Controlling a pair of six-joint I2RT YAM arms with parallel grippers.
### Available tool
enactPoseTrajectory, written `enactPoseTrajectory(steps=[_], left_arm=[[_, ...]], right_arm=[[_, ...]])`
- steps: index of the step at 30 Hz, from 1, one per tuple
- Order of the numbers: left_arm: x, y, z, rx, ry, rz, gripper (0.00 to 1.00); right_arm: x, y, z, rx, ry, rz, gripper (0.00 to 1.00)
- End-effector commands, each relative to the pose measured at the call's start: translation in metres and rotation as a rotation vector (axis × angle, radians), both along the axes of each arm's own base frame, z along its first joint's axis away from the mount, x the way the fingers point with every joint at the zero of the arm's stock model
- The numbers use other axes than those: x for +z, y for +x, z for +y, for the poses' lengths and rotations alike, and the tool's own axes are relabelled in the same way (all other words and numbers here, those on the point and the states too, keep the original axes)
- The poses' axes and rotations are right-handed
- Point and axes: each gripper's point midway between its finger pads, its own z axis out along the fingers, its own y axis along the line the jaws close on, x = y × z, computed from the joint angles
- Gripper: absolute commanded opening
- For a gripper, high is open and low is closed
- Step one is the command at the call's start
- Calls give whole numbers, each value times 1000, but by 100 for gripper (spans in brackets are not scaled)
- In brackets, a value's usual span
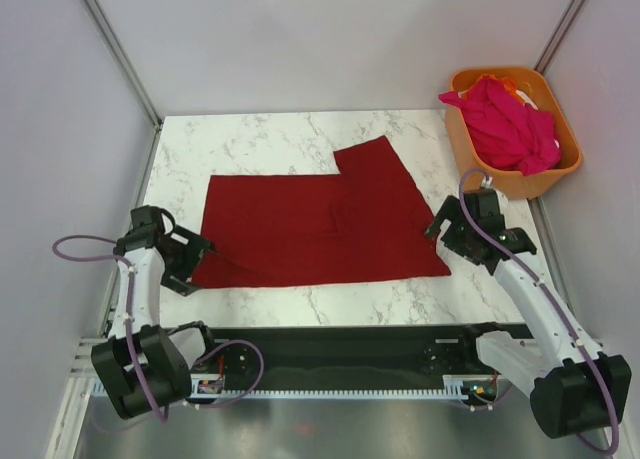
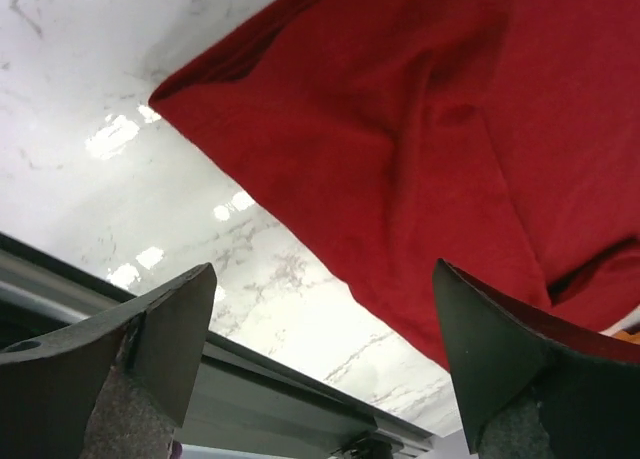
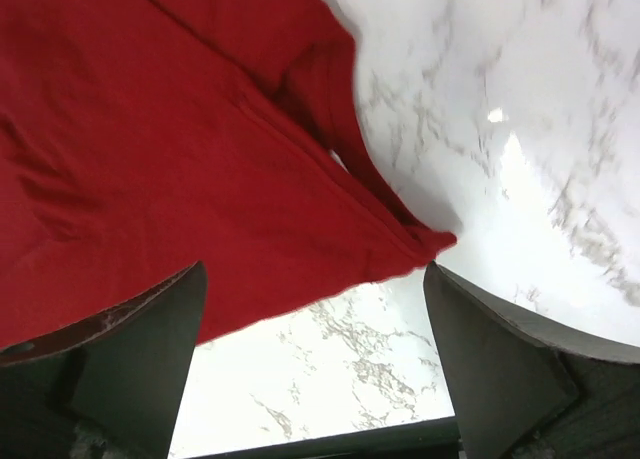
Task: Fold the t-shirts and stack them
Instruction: Fold the tshirt
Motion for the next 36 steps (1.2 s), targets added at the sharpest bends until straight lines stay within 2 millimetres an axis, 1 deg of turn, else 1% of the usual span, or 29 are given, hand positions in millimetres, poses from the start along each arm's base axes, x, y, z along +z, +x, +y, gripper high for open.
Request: enactPoseTrajectory(steps=[1,2,3,4,5,6,7,8,9,10,11,12,13,14,15,16,17,18,19,20,21,22,23,24,29,30,32,33,36], left_arm=[[43,2,1,-9,29,-81,97],[56,6,5,-11,58,-111,99],[82,16,13,-10,105,-177,100],[92,20,20,-14,153,-204,100],[111,32,28,-12,192,-255,100],[114,36,30,-12,193,-257,100],[116,41,32,-12,190,-250,100],[121,75,37,-70,183,-296,100],[121,89,34,-121,157,-313,100],[99,112,40,-142,125,-264,95],[101,126,44,-144,123,-260,95],[91,140,51,-149,130,-246,95],[85,153,56,-152,131,-243,92],[68,169,63,-151,120,-203,92],[62,178,62,-156,107,-201,92],[58,188,60,-173,93,-210,91],[60,204,63,-183,91,-244,90],[44,210,60,-199,56,-214,90],[39,215,56,-208,30,-208,88],[41,223,53,-213,13,-225,88],[31,227,53,-213,4,-205,88],[30,231,47,-233,3,-207,88],[34,238,48,-242,18,-220,88],[28,240,47,-251,24,-206,88],[30,255,55,-253,50,-219,88],[28,255,56,-252,52,-211,88],[21,255,57,-252,53,-192,88],[18,254,57,-251,48,-182,88],[9,252,55,-251,32,-158,86]], right_arm=[[66,41,-12,6,-100,-137,98],[80,49,-12,14,-107,-165,98],[102,62,-5,44,-90,-223,98],[105,77,-1,73,-99,-239,98],[109,89,5,99,-87,-249,98],[129,106,22,166,-37,-292,98],[106,130,31,190,-29,-224,98],[101,147,35,207,-30,-207,98],[121,173,47,240,0,-253,98],[84,198,52,247,-5,-164,98],[100,224,57,250,3,-211,98],[63,246,64,261,7,-146,98],[56,262,69,270,14,-145,97],[70,288,77,286,29,-200,96],[29,305,84,304,40,-146,95],[21,319,90,320,48,-153,95],[36,341,95,334,47,-214,94],[-2,353,96,338,32,-166,95],[-9,362,95,337,30,-165,94],[2,376,100,349,43,-210,94],[-21,382,101,350,46,-184,95],[-23,387,103,356,49,-192,94],[-16,395,102,356,41,-222,94],[-26,400,101,351,29,-218,94],[-20,425,94,319,2,-292,95],[-29,427,94,319,11,-285,94],[-35,430,94,319,21,-285,94],[-44,430,94,315,18,-275,94],[-65,429,86,296,-19,-241,93]])
